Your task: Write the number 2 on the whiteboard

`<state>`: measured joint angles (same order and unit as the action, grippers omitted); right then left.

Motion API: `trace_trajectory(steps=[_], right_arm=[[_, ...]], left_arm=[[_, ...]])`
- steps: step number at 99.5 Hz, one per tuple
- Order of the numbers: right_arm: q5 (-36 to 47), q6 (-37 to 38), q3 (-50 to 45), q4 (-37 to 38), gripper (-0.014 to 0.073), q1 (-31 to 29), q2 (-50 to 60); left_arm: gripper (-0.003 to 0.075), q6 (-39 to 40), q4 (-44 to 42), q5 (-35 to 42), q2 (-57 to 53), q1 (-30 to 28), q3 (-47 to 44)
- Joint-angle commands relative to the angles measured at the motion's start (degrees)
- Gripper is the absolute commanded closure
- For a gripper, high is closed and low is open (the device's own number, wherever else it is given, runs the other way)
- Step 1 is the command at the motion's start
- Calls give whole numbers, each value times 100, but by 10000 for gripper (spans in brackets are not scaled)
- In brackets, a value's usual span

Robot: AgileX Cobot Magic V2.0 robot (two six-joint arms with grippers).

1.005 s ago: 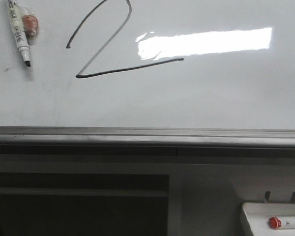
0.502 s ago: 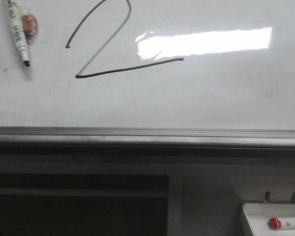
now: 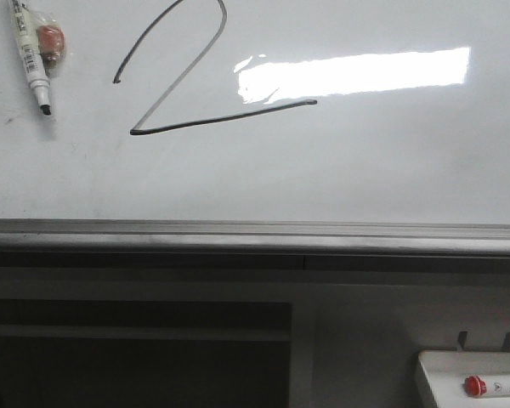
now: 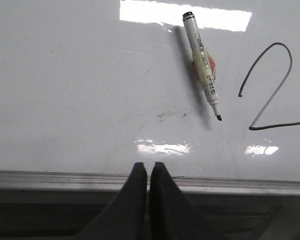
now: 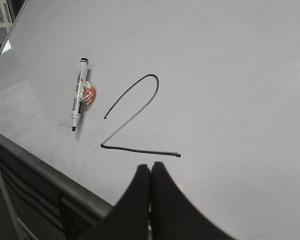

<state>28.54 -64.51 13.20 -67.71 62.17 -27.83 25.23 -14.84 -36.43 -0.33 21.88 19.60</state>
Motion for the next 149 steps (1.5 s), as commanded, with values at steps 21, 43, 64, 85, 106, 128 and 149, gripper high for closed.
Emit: trace_trajectory(steps=[21, 43, 64, 85, 106, 128, 149], right_arm=[[189, -37, 140, 194, 664, -36, -2], [189, -37, 140, 194, 664, -36, -2], [189, -37, 140, 194, 664, -36, -2], [202, -37, 140, 194, 664, -36, -2], [188, -37, 140, 194, 664, -36, -2], [188, -37, 140, 194, 664, -36, -2], [188, -37, 140, 194, 664, -36, -2]], left_arm=[[741, 33, -216, 802, 8, -11, -231], [741, -2148, 262, 3337, -15, -357, -1193], [741, -2980, 1518, 4153, -15, -1228, -1685], [741, -2980, 1942, 3331, -106, -1590, -2026], [741, -2980, 1969, 2097, -146, -1593, -2026], [741, -2980, 1994, 2185, -146, -1593, -2026], [741, -2980, 1994, 2185, -146, -1593, -2026]])
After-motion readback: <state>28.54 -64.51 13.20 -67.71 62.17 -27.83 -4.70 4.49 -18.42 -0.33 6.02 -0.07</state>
